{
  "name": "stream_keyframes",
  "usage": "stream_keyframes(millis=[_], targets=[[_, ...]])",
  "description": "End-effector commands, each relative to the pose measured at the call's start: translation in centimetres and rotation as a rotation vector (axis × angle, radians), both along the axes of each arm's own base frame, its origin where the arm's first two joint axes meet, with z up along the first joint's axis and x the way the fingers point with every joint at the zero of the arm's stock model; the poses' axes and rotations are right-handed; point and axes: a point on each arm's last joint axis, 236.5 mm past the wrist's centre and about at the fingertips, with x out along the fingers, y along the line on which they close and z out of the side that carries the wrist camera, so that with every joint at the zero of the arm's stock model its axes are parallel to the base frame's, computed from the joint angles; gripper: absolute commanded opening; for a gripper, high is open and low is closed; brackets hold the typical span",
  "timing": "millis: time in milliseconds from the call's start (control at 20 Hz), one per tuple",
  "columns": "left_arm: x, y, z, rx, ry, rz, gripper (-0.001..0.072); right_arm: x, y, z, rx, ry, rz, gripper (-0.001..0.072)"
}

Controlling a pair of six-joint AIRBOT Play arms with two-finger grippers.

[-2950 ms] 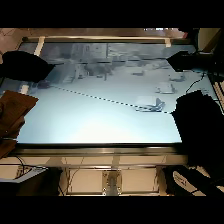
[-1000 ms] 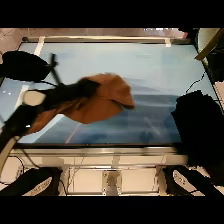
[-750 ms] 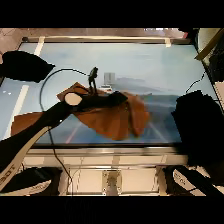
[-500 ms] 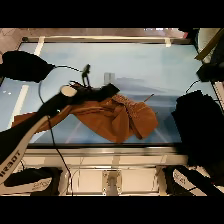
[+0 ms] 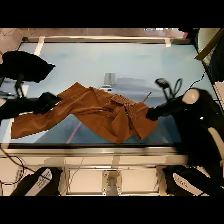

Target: Fold the clothes and pants, and hang the long-sleeved shirts on hangers.

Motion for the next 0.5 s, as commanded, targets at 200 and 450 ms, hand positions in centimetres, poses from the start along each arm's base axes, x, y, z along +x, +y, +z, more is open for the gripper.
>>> stream_keyframes(millis=[200, 450], targets=[[-8.0, 5.7, -2.7, 0.112, 0.095, 0.248, 0.0549, -5.2, 1.2, -7.8, -0.256, 0.147, 0.260, 0.0506], [-9.8, 6.2, -4.0, 0.158, 0.174, 0.224, 0.0549, -7.8, 3.0, -8.9, -0.249, 0.237, 0.323, 0.0507]])
